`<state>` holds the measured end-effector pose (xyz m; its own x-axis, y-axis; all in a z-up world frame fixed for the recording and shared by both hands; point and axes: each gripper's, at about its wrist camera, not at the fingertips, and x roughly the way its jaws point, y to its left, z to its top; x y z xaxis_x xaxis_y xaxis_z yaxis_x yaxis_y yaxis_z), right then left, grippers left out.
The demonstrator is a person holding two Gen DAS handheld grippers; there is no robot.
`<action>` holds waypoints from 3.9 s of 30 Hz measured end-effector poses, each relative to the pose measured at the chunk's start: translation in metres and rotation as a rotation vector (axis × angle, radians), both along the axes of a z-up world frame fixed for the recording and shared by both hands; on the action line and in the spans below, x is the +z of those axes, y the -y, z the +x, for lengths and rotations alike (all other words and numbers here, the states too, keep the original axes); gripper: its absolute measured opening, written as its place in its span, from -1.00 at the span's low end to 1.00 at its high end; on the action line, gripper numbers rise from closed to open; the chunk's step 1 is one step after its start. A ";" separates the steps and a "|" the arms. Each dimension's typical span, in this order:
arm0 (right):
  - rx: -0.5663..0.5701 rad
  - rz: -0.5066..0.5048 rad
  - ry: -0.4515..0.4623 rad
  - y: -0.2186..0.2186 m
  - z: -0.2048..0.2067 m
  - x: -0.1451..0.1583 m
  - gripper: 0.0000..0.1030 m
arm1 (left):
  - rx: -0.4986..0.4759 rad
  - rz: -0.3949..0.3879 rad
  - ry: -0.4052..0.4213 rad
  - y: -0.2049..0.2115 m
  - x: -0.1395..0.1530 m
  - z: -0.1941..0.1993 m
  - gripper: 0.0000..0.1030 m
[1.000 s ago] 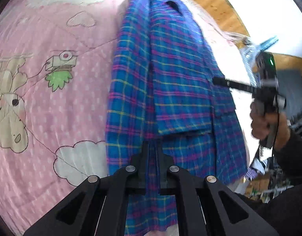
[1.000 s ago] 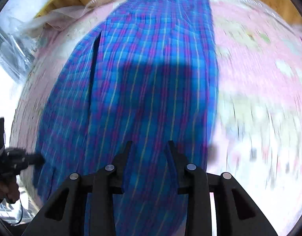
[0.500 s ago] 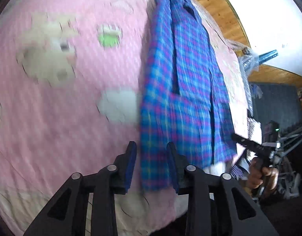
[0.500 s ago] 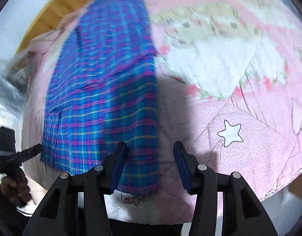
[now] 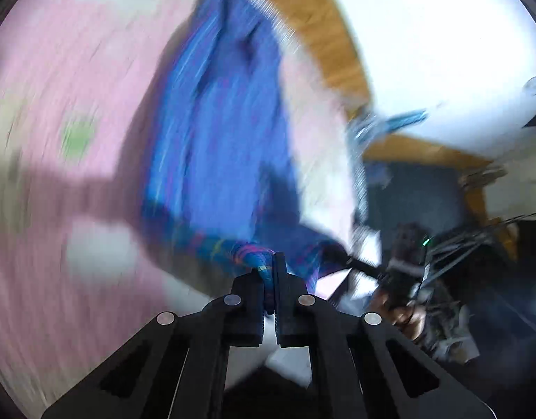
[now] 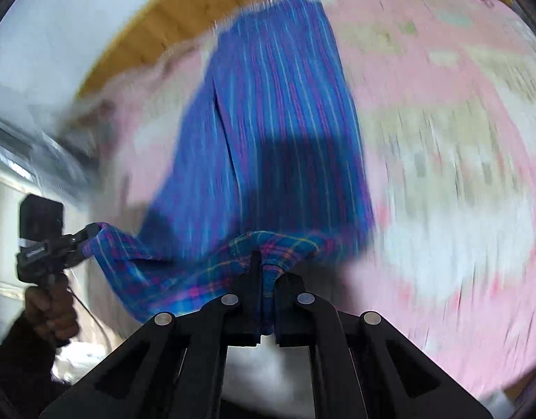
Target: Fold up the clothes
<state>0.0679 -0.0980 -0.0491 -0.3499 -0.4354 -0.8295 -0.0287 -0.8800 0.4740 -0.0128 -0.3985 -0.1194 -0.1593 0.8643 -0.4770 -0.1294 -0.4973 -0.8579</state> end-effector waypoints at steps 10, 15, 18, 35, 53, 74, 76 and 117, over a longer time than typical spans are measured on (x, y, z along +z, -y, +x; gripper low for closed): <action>-0.199 -0.086 0.060 -0.071 -0.164 -0.034 -0.16 | 0.149 -0.228 -0.053 -0.027 -0.012 -0.201 -0.53; -0.149 -0.078 0.040 -0.077 -0.123 -0.047 0.06 | 0.230 -0.168 -0.099 0.003 -0.013 -0.161 0.07; -0.077 0.005 0.039 -0.063 -0.102 -0.058 0.06 | 0.221 -0.235 -0.147 -0.002 -0.019 -0.128 0.29; 0.141 0.062 0.067 -0.049 -0.069 -0.057 -0.62 | -0.008 -0.267 -0.116 -0.034 -0.061 -0.093 -0.87; 0.076 0.045 -0.051 -0.071 -0.152 -0.040 -0.91 | 0.056 -0.010 -0.206 -0.030 -0.044 -0.154 -0.94; -0.077 -0.018 0.021 -0.101 -0.148 -0.041 -0.07 | 0.134 -0.163 -0.075 -0.011 -0.081 -0.166 -0.39; -0.121 0.072 -0.052 -0.099 -0.134 -0.019 0.04 | 0.125 -0.182 -0.115 -0.018 -0.072 -0.168 -0.36; 0.057 0.161 -0.022 -0.076 -0.147 -0.065 -0.80 | 0.031 -0.416 -0.144 -0.044 -0.077 -0.090 -0.31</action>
